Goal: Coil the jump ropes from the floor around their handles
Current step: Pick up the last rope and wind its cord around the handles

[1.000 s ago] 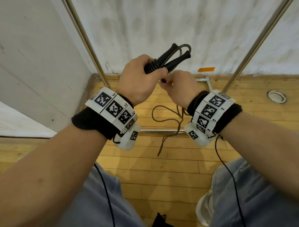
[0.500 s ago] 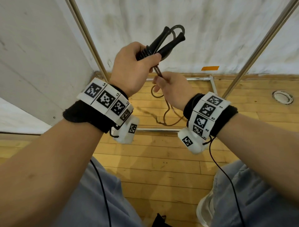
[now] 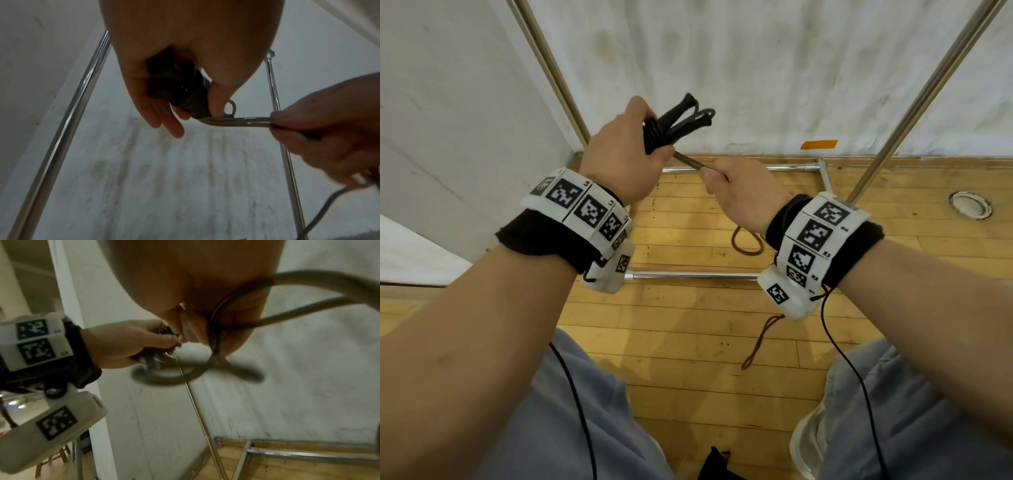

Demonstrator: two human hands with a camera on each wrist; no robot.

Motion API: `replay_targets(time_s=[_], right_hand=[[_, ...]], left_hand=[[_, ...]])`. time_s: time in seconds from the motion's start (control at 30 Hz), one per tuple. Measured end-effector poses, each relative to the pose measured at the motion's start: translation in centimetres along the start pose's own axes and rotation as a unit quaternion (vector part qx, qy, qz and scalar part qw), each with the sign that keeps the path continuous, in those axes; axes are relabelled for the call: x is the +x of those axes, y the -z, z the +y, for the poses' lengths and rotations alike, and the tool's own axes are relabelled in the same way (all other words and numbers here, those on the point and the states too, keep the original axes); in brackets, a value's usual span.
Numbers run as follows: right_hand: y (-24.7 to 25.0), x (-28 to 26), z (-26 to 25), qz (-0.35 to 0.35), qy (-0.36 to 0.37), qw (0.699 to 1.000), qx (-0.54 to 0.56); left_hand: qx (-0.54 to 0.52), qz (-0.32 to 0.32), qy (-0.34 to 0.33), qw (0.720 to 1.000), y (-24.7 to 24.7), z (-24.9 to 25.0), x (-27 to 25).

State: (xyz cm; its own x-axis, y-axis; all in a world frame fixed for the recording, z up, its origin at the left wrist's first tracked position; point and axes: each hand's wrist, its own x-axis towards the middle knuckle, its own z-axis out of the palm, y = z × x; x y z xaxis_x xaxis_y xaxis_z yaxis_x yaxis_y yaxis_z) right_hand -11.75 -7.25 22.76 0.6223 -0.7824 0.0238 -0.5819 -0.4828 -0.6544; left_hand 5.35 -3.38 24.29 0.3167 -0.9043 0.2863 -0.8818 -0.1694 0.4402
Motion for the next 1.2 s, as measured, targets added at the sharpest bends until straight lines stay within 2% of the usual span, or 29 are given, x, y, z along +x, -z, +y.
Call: replay_targets(time_s=[0.2, 0.3, 0.47, 0.63, 0.73, 0.83, 0.93, 1.03, 1.13, 1.2], right_hand=[[1.1, 0.0, 0.2, -0.027, 0.010, 0.993, -0.117], [1.9, -0.3, 0.5, -0.028, 0.016, 0.985, -0.169], [2.8, -1.0, 1.0, 0.010, 0.055, 0.968, -0.245], [3.9, -0.9, 1.9, 0.053, 0.045, 0.963, -0.261], [3.9, -0.7, 1.9, 0.072, 0.056, 0.960, -0.266], [4.4, -0.3, 1.9, 0.077, 0.047, 0.971, -0.219], [5.4, 0.1, 2.5, 0.060, 0.024, 0.994, -0.085], [6.2, 0.1, 2.6, 0.015, 0.002, 0.999, 0.048], [6.8, -0.2, 2.2, -0.059, -0.027, 0.989, 0.130], [6.4, -0.4, 1.9, -0.068, -0.028, 0.986, 0.148]], left_hand=[[0.089, -0.131, 0.012, 0.987, -1.0, -0.3, -0.4], [0.112, -0.172, 0.018, 0.978, -1.5, 0.1, -0.6], [0.154, -0.200, -0.022, 0.967, -3.1, 1.9, -1.5], [0.165, -0.195, -0.089, 0.963, -3.7, 3.4, -2.5], [0.137, -0.209, -0.113, 0.962, -3.5, 3.7, -2.5], [0.067, -0.200, -0.126, 0.969, -2.8, 4.0, -2.7], [-0.014, -0.187, -0.141, 0.972, -1.5, 4.0, -2.9], [-0.077, -0.178, -0.161, 0.968, -0.4, 4.4, -3.3], [-0.174, -0.168, -0.136, 0.961, 0.4, 5.1, -3.9], [-0.263, -0.149, -0.097, 0.948, 1.0, 5.5, -4.0]])
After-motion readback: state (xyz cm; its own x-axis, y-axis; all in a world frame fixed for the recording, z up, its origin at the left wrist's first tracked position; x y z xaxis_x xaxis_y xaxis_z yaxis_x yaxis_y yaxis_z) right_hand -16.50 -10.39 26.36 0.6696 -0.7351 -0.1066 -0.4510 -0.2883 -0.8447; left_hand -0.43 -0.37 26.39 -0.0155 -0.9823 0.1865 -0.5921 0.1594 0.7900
